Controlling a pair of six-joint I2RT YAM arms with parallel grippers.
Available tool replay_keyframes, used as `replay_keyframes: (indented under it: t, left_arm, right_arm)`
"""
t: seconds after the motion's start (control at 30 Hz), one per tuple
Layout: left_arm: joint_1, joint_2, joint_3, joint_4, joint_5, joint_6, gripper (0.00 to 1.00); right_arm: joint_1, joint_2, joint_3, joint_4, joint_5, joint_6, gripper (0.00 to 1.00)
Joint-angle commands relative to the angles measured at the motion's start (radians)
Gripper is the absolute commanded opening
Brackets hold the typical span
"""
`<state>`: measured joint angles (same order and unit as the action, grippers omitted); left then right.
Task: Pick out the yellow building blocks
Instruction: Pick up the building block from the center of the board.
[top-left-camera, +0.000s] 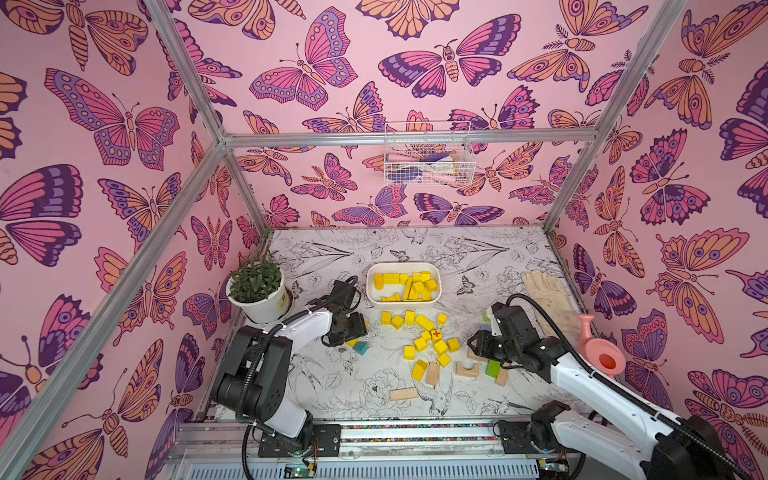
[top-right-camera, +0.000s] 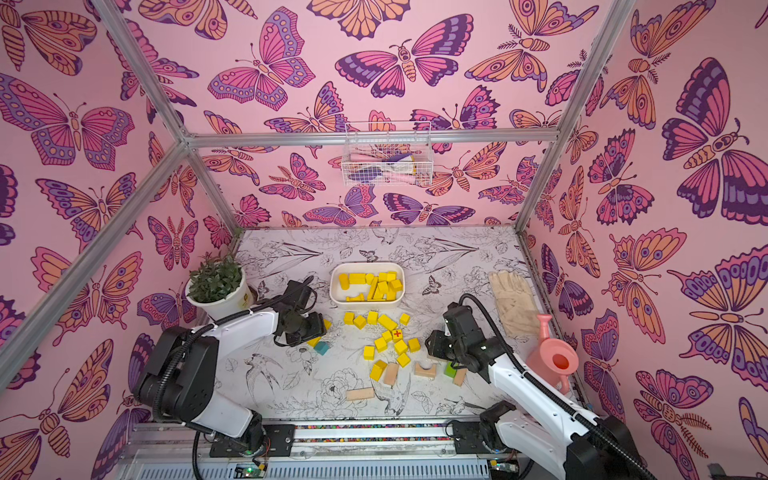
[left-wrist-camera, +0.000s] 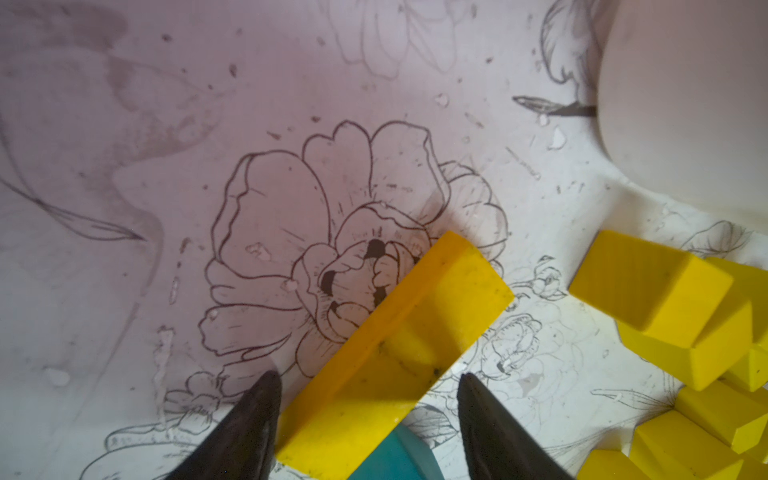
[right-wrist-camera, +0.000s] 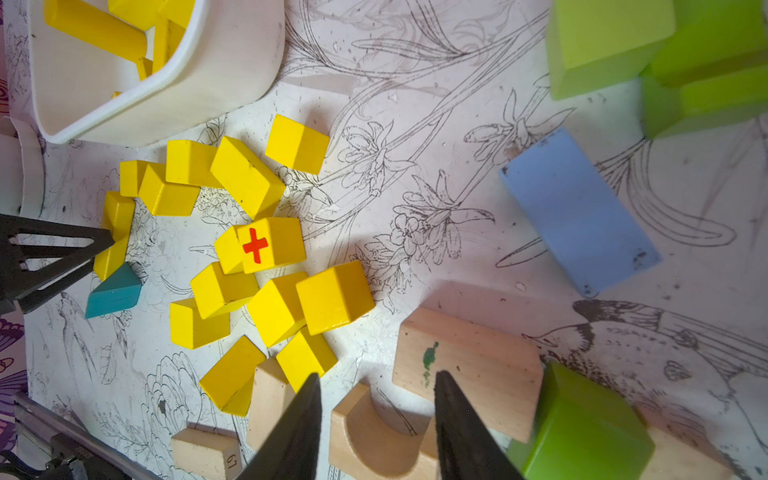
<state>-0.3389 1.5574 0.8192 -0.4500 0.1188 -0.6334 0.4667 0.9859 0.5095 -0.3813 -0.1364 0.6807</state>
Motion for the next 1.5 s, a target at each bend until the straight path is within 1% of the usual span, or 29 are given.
replay_keyframes:
  t: [0.0,0.13,0.27,0.33,0.5,0.7,0.83,0.97,1.1,1.27,1.47]
  left_arm:
    - [-0.02,0.025,0.017,-0.031,0.015,0.005,0.68]
    - [-0.033,0.051,0.037,-0.044,0.01,0.012,0.66]
    - [-0.038,0.08,0.059,-0.061,0.01,0.017,0.55]
    - [-0.038,0.085,0.065,-0.065,0.008,0.016,0.52]
    - [-0.038,0.099,0.073,-0.071,0.008,0.018,0.5]
    - [-0.038,0.12,0.089,-0.079,0.01,0.02,0.45]
    - [-0.038,0.115,0.086,-0.079,0.009,0.018,0.39]
    - [-0.038,0.112,0.084,-0.079,0.008,0.017,0.36]
    - [-0.038,0.115,0.084,-0.078,0.01,0.018,0.34]
    - [-0.038,0.11,0.083,-0.076,0.012,0.018,0.27]
    - [-0.039,0.074,0.064,-0.06,0.01,0.02,0.23]
  right_arm:
    - [-0.01,-0.002,-0.007,0.002,-0.009,0.005,0.46]
    - [-0.011,0.005,-0.005,0.004,-0.012,0.005,0.46]
    - [-0.011,0.008,-0.004,0.003,-0.012,0.005,0.46]
    - [-0.012,0.008,-0.004,0.002,-0.012,0.005,0.46]
    - [-0.013,0.005,-0.005,0.001,-0.007,0.006,0.46]
    - [-0.013,0.013,-0.002,0.001,-0.009,0.006,0.46]
    - [-0.013,0.012,-0.002,0.001,-0.008,0.006,0.46]
    - [-0.012,0.016,-0.002,0.001,-0.009,0.006,0.46]
    - [-0.013,0.022,0.001,0.001,-0.011,0.006,0.46]
    - [-0.012,0.023,0.001,-0.001,-0.011,0.006,0.46]
    - [-0.013,0.025,0.001,0.001,-0.011,0.006,0.46]
